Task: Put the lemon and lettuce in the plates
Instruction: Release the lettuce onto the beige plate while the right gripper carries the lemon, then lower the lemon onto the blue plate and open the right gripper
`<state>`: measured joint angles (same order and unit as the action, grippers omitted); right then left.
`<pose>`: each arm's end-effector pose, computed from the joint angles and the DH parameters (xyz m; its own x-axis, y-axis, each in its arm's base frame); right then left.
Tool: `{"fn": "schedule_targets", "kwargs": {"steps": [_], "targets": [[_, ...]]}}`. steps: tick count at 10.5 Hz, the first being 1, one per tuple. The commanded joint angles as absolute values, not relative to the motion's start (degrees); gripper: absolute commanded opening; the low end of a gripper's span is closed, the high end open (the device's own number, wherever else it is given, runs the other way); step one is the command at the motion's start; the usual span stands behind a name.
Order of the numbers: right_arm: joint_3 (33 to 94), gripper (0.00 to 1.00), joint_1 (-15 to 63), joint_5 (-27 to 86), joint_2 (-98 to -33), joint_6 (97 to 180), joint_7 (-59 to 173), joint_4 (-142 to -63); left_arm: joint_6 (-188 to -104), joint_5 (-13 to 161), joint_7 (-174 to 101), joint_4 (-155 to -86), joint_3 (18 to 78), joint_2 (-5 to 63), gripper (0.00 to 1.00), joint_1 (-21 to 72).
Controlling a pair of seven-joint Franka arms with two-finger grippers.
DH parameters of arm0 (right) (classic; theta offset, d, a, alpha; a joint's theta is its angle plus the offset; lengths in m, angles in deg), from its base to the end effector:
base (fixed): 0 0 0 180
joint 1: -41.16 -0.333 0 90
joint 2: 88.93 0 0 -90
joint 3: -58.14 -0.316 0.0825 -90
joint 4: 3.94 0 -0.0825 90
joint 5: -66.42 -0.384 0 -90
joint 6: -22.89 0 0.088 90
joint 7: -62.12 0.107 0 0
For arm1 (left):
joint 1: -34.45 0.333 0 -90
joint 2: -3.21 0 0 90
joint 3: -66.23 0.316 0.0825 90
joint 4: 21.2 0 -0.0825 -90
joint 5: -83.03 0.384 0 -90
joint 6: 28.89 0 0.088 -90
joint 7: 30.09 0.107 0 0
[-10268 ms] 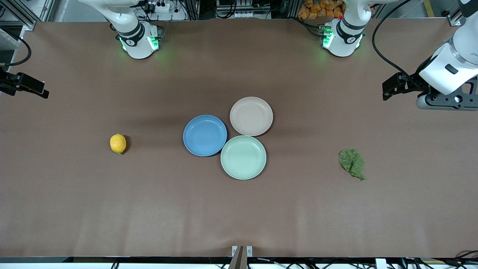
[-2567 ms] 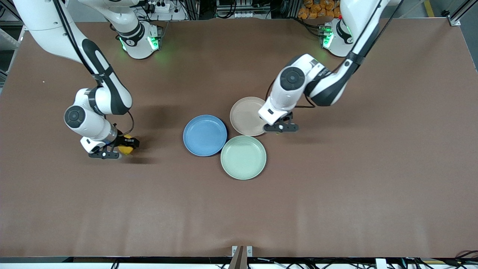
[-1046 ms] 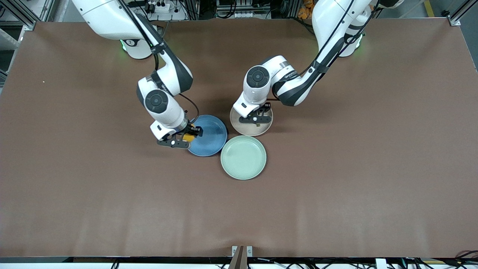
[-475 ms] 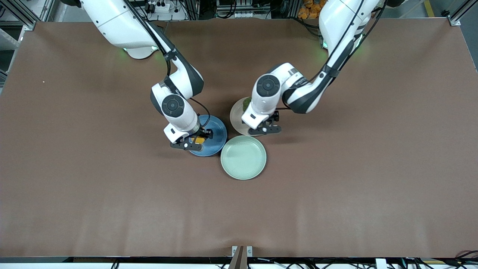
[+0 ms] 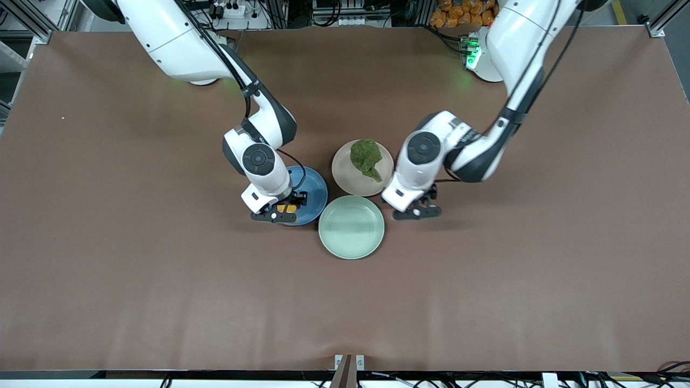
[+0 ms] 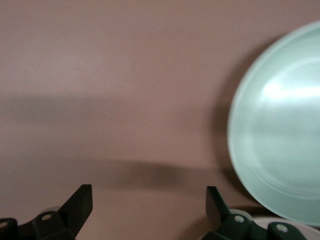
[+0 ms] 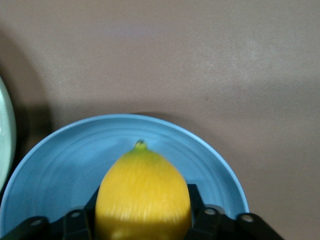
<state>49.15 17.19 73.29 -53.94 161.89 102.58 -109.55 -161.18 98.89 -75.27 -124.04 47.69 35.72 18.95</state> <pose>0.5421 0.3443 0.1950 0.9975 -0.0666 -0.0216 -0.0666 -0.9978 0.0015 0.5529 -0.3475 0.2449 0.9986 0.0514 0.0097 0.0517 -0.9982 -0.0319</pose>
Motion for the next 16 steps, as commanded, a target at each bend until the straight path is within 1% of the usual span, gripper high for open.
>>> {"fn": "schedule_targets", "kwargs": {"steps": [1, 3, 6, 9, 11, 12, 14, 16], "targets": [[49.44, 1.00, 16.38, 74.50, -53.08, 162.02, 104.13, -108.27, -159.23, 100.26, -69.93, -124.38, 47.33, 33.71, 1.00, 23.09], [49.44, 1.00, 16.55, 74.50, -53.25, 161.76, 104.05, -108.18, -158.10, 100.26, -65.79, -124.20, 47.33, 33.97, 1.00, 25.74], [49.35, 1.00, 17.87, 74.33, -53.86, 160.36, 103.17, -106.52, -154.59, 100.52, -60.44, -123.33, 49.00, 34.15, 1.00, 25.92], [49.26, 1.00, 19.27, 73.89, -53.78, 152.38, 101.33, -101.26, -153.34, 100.70, -58.32, -122.88, 49.27, 33.72, 1.00, 27.85], [49.09, 1.00, 20.85, 73.45, -53.78, 148.15, 99.75, -98.26, -151.32, 99.92, -54.11, -123.50, 51.71, 32.23, 1.00, 27.94], [49.00, 1.00, 21.99, 72.75, -53.87, 145.52, 97.22, -96.60, -151.23, 98.34, -51.04, -123.76, 51.81, 31.26, 1.00, 30.30], [49.00, 1.00, 24.10, 70.30, -54.04, 137.63, 91.33, -91.60, -151.14, 93.07, -46.46, -126.30, 52.60, 28.02, 1.00, 32.78], [49.00, 1.00, 26.91, 70.11, -54.91, 129.54, 85.70, -87.46, -151.06, 92.53, -46.00, -129.38, 56.28, 23.89, 1.00, 30.86]]}}
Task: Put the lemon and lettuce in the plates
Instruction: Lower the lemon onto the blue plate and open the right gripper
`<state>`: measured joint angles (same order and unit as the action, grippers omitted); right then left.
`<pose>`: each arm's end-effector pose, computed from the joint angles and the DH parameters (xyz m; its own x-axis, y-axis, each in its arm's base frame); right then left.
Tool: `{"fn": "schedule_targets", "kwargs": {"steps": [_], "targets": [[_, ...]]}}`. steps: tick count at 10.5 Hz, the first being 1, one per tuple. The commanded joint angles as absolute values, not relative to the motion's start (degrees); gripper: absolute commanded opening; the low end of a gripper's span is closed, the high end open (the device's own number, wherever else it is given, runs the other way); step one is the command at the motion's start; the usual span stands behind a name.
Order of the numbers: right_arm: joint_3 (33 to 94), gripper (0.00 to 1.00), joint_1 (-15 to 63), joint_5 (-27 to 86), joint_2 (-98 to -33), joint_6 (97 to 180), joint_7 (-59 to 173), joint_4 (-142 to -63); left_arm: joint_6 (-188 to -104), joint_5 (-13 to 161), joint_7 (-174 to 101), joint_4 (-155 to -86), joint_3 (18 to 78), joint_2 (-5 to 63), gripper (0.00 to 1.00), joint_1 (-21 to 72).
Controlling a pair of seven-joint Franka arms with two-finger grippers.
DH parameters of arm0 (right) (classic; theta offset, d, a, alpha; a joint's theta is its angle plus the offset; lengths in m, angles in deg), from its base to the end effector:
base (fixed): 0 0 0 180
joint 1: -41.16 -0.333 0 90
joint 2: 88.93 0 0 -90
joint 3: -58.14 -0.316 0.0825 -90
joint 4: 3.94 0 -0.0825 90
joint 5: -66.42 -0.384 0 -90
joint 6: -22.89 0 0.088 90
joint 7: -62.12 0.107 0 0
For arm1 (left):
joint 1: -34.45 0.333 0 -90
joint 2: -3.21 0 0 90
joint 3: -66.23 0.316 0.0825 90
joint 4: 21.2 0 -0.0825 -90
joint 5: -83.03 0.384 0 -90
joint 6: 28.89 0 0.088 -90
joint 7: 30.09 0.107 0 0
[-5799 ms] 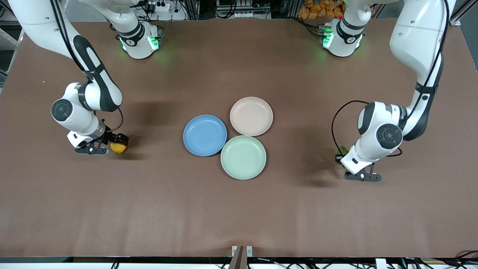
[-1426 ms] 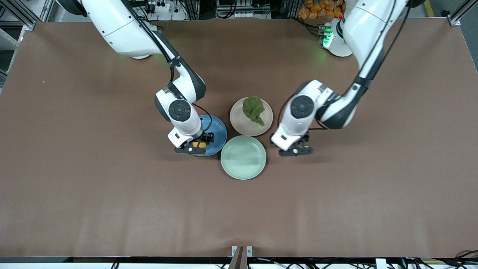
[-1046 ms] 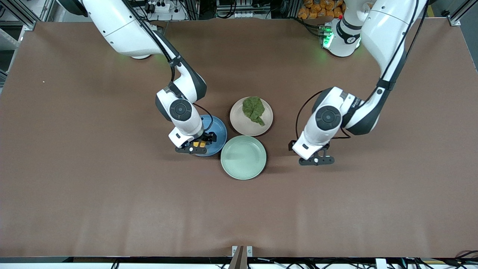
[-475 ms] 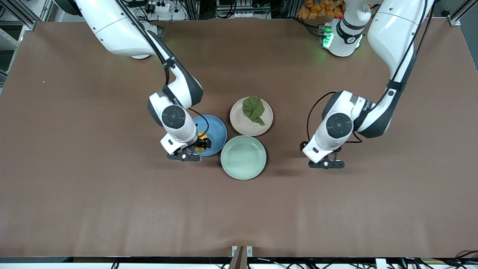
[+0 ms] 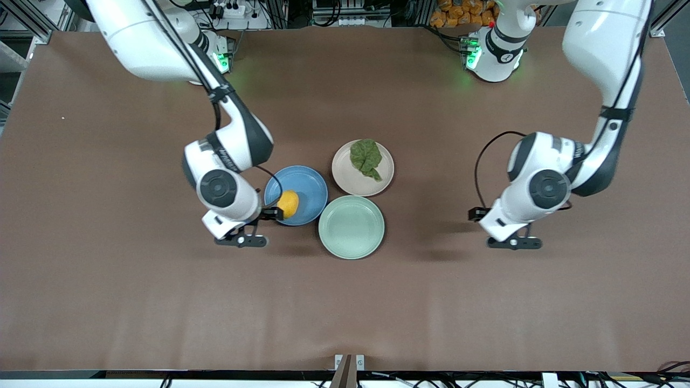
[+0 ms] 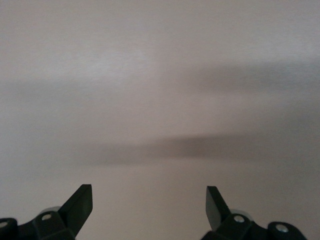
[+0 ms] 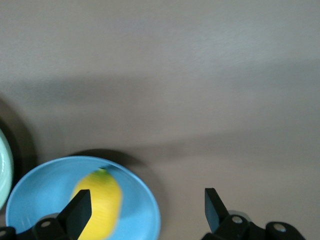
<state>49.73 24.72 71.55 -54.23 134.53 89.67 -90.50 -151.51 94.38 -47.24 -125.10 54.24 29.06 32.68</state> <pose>0.6328 0.2699 0.3002 0.9890 -0.0311 -0.1450 -0.0214 -0.9974 0.0683 0.6207 -0.1342 0.2877 0.9952 -0.0375 -0.0900 -0.0460 -0.9945 -0.0937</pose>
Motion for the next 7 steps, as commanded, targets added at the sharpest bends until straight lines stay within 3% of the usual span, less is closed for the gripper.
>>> {"fn": "schedule_targets", "kwargs": {"steps": [1, 7], "targets": [[49.00, 1.00, 28.40, 70.11, -55.79, 127.85, 83.33, -87.09, -151.06, 92.44, -44.87, -130.70, 56.64, 21.87, 1.00, 29.80], [49.53, 1.00, 36.76, 71.16, -63.08, 121.16, 77.15, -86.12, -151.06, 81.71, -37.04, -132.20, 63.24, 8.33, 1.00, 26.28]]}}
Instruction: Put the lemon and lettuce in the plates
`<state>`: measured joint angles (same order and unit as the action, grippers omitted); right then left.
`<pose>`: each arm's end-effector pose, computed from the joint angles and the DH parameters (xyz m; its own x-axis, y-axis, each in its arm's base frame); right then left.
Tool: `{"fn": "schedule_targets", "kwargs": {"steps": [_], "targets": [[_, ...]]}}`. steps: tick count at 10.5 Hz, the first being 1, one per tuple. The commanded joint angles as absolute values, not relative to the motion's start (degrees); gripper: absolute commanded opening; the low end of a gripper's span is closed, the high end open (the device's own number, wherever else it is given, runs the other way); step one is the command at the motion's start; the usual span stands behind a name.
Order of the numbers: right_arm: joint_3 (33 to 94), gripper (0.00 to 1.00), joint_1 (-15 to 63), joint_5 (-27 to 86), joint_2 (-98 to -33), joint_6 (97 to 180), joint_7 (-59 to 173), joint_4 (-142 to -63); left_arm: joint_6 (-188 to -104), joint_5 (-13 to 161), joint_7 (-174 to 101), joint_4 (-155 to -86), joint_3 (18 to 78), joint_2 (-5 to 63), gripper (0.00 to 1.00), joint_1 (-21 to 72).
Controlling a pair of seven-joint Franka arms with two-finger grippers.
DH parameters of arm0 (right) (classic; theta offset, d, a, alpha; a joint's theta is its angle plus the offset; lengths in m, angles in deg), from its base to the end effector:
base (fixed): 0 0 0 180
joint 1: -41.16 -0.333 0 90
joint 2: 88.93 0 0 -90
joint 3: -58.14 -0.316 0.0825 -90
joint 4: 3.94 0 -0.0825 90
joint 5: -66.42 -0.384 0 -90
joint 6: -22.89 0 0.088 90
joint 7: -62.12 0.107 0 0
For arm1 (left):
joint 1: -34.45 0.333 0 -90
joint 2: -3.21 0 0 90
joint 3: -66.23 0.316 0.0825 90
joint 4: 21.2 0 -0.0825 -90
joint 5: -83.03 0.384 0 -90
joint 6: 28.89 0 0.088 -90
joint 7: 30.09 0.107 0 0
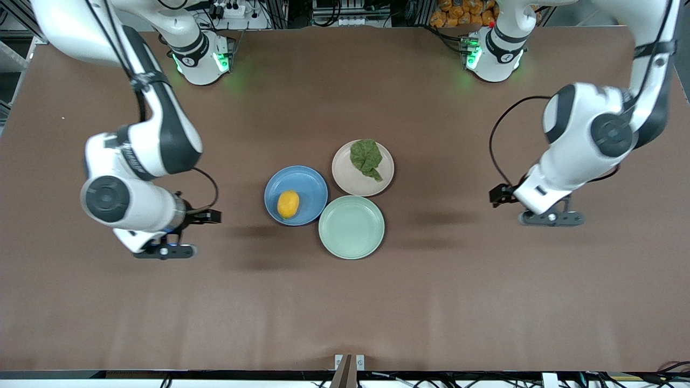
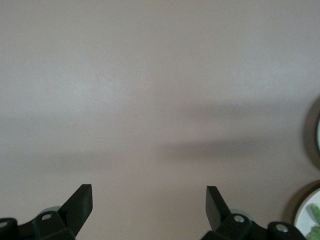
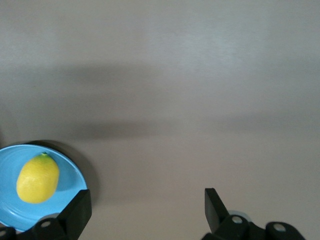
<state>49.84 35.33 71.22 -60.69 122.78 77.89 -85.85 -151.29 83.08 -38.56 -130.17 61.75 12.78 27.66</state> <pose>0.6634 0.1426 0.3992 0.9863 -0.0225 -0.1636 -0.0134 -0.9983 0.0571 0.5943 -0.1166 0.4194 0.9968 -0.0469 0.0653 -0.0485 -0.9986 0.0221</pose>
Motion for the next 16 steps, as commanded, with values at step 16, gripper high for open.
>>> {"fn": "schedule_targets", "kwargs": {"steps": [16], "targets": [[49.97, 1.00, 45.65, 73.28, -79.87, 110.18, 64.85, -86.03, -126.20, 82.77, -35.37, -114.12, 63.24, 3.83, 1.00, 27.77]]}}
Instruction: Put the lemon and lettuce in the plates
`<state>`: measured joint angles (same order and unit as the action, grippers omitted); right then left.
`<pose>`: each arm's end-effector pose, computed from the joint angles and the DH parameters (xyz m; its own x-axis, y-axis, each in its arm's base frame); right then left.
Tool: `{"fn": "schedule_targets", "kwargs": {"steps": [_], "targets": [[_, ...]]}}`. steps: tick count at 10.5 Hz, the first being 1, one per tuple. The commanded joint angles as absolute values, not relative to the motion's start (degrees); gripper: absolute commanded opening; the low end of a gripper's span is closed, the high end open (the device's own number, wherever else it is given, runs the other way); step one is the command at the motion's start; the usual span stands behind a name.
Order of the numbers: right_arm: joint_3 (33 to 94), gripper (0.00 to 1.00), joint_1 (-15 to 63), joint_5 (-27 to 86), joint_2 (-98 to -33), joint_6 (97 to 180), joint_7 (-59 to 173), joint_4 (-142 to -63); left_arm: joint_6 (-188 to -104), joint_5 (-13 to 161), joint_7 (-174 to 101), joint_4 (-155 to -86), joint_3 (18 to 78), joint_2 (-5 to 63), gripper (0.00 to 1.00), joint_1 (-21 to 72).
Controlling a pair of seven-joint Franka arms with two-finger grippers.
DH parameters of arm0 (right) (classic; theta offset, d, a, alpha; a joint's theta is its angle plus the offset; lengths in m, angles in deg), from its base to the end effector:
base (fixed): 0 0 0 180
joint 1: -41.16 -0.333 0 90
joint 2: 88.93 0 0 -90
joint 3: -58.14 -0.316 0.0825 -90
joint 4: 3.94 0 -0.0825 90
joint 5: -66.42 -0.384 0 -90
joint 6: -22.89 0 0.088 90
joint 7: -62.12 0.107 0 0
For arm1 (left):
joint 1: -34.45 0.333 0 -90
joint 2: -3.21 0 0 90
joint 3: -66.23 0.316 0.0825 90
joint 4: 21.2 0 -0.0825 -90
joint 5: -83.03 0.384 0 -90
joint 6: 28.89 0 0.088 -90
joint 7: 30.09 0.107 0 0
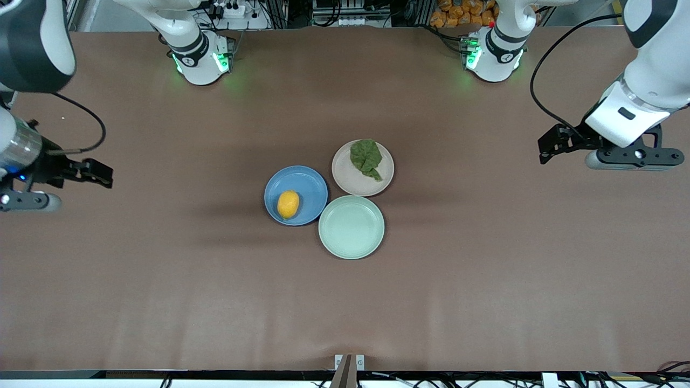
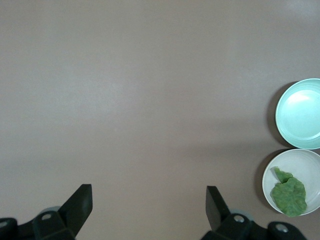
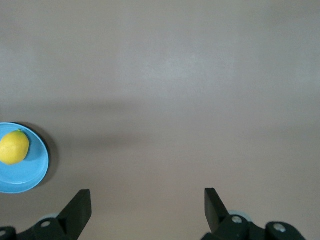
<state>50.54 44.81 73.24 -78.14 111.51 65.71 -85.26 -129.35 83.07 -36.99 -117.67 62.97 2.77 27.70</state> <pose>0.6079 0.0213 0.5855 0.9986 0.0028 -0.0531 0.0079 -0.9952 0.0976 0.5580 -0.0985 0.5914 0.9956 -0.0539 0.0768 -0.0547 -0.9985 0.0082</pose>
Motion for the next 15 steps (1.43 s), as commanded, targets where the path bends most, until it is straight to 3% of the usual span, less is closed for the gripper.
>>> {"fn": "schedule_targets", "kwargs": {"steps": [1, 5, 15], "targets": [[50.23, 1.00, 45.39, 73.27, -80.58, 109.12, 64.94, -86.03, -124.53, 82.94, -35.37, -112.71, 63.24, 3.74, 1.00, 27.60], [57.68, 1.00, 41.79, 67.31, -81.99, 106.91, 63.72, -86.21, -122.76, 82.68, -35.45, -110.67, 63.24, 3.83, 1.00, 27.94], [59.02, 1.00, 40.90, 67.30, -86.55, 108.92, 60.89, -91.29, -121.61, 82.24, -36.16, -109.88, 62.54, 3.39, 1.00, 27.24]]}}
